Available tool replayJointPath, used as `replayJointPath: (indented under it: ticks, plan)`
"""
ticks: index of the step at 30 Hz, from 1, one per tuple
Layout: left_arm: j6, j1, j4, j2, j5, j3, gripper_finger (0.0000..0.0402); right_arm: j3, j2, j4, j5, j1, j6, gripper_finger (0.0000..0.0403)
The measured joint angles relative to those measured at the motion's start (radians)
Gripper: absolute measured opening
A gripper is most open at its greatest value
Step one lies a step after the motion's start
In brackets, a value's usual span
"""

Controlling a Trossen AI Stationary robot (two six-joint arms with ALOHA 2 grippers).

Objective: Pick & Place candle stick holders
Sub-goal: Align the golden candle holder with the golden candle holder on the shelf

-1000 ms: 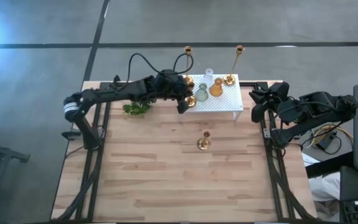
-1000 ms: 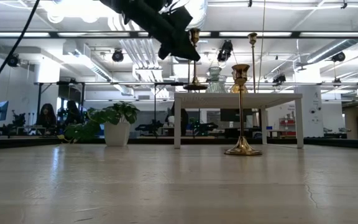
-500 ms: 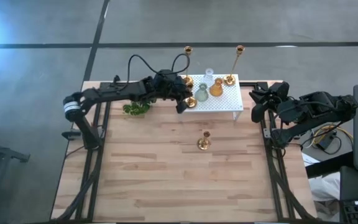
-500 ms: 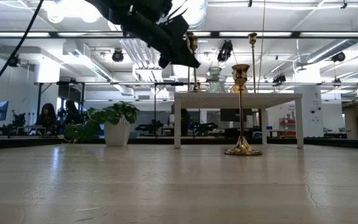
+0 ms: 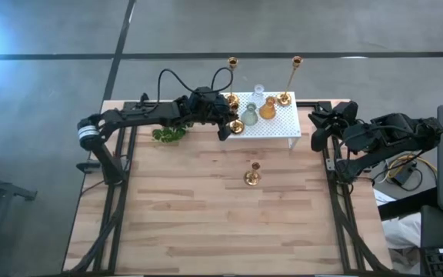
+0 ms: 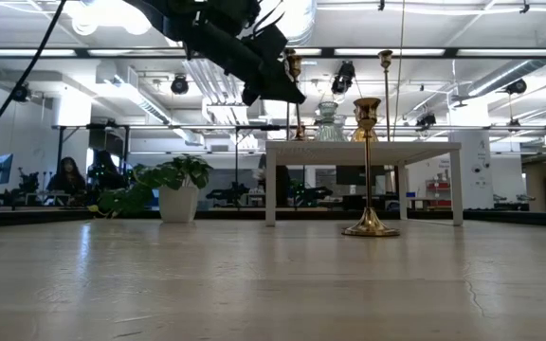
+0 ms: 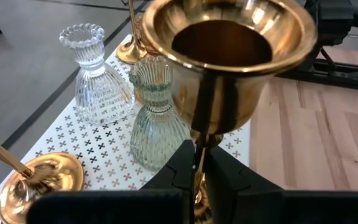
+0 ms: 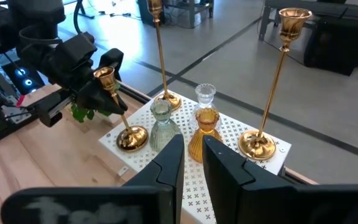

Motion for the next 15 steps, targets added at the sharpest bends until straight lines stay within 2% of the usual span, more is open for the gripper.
replayJointPath:
  ticks: [3, 9, 15]
  plan:
    - [0.0, 0.001, 0.0, 0.0, 0.0, 0.0, 0.0025, 0.0, 0.0, 0.0, 0.0, 0.0, 0.002, 0.0052]
    - [0.002, 0.003, -0.016, 0.005, -0.011, -0.004, 0.0072, 0.0, 0.0, 0.0, 0.0, 0.0, 0.002, 0.0052]
    - [0.003, 0.006, 0.007, 0.003, -0.016, -0.003, 0.0082, 0.0, 0.0, 0.0, 0.0, 0.0, 0.001, 0.0052]
